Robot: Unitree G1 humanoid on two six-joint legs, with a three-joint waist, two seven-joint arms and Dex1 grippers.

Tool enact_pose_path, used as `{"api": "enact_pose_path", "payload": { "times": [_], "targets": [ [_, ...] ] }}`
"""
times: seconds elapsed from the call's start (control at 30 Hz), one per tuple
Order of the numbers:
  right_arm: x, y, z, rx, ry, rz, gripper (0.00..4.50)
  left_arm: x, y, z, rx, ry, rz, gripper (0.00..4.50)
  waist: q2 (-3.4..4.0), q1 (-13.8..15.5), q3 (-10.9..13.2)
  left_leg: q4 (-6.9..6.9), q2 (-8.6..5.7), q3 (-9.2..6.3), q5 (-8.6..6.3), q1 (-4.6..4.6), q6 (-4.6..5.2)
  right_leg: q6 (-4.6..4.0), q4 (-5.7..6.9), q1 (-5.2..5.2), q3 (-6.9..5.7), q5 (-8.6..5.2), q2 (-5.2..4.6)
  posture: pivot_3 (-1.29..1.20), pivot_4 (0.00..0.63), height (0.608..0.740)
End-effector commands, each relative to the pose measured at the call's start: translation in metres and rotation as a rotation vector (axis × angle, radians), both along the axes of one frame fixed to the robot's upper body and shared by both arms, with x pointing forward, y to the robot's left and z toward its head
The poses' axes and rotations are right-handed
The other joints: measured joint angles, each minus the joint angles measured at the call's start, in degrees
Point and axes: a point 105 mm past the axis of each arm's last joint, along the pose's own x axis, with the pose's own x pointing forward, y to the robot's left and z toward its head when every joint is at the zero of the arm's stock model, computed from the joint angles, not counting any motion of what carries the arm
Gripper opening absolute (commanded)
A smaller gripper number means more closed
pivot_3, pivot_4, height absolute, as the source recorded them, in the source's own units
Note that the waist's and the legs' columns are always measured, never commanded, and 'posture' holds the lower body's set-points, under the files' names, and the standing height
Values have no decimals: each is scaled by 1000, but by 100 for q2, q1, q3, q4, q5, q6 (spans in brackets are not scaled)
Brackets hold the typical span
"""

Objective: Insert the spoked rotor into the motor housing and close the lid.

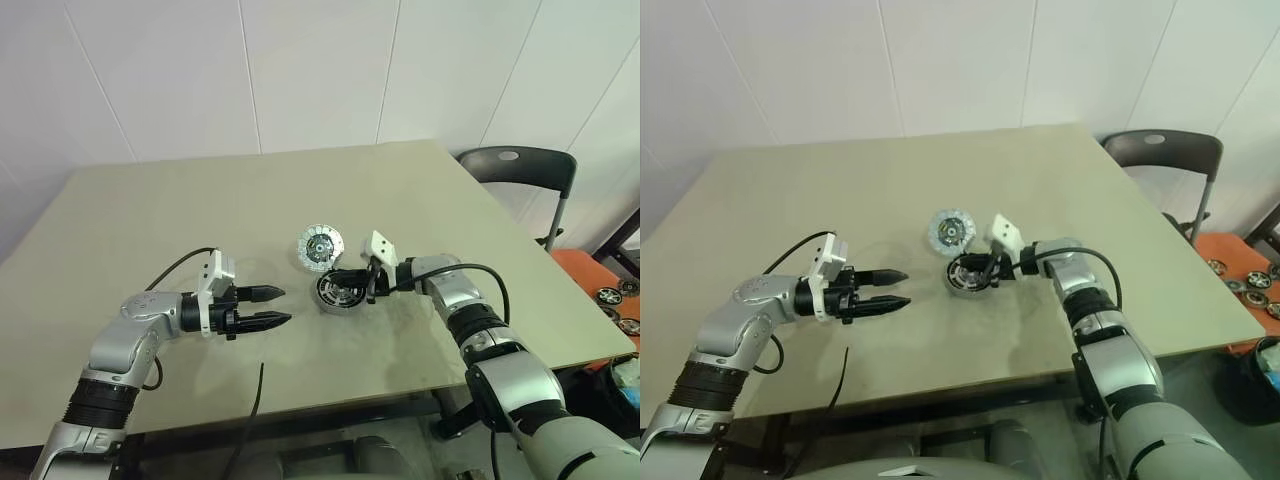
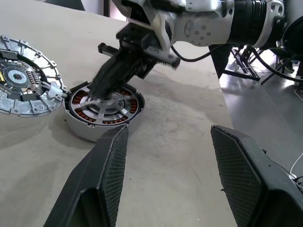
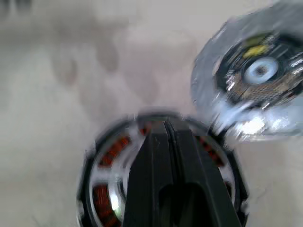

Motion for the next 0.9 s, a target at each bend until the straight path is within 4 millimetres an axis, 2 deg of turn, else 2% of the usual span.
{"api": "enact_pose_path", "payload": {
  "times": [0.03,0.1,0.13,0.2,0.3,0.33,0.43,0.5,0.7,0.9],
  "targets": [
    [15,4,57,170,-43,-6,0,3,0,13,-13,-49,5,2988,1,-38,1,-1,0,0,0,-1,0,2,2,-3,0,2,0,0,0,740],
    [16,2,59,168,-41,-14,0,2,0,12,-13,-45,5,2988,0,-77,0,-7,2,-3,0,-1,0,14,4,-6,-1,9,0,0,0,740],
    [15,2,53,135,-47,-12,0,2,0,12,-14,-44,5,2988,-1,-85,-1,-11,2,-5,0,-1,0,15,4,-7,-3,9,0,0,0,740],
    [11,1,35,17,-82,3,0,2,-1,12,-16,-43,4,2988,-1,-90,-1,-18,3,-7,0,0,0,16,2,-7,-5,8,0,0,0,740],
    [-3,-3,-7,-228,-175,86,0,3,-1,13,-18,-44,5,2988,-2,-86,-1,-20,2,-5,-1,-3,0,19,-2,-9,-5,7,0,0,0,740],
    [-7,-4,-15,-260,-185,105,0,3,-1,13,-18,-46,6,2988,-1,-89,-1,-20,1,-4,-1,-4,0,19,-4,-9,-5,6,0,0,0,740],
    [-10,-4,-21,-269,-192,113,0,3,-1,13,-18,-47,9,2988,-3,-115,-6,-18,-2,11,-1,0,0,19,-4,-9,12,6,-4,0,0,740],
    [-5,-5,-18,-265,-203,81,0,4,0,13,-17,-48,13,2988,-5,-111,-8,-15,1,10,0,12,0,17,-3,3,10,5,1,0,0,740],
    [4,0,8,-127,-182,49,0,5,0,13,-16,-50,18,2988,-5,-103,-7,-2,1,7,0,14,0,5,10,5,10,-5,4,0,0,740],
    [20,6,55,146,-61,-44,0,6,-1,14,-17,-53,22,2988,0,-106,-4,-11,2,5,0,4,0,16,10,-11,11,8,1,0,0,740]
  ]
}}
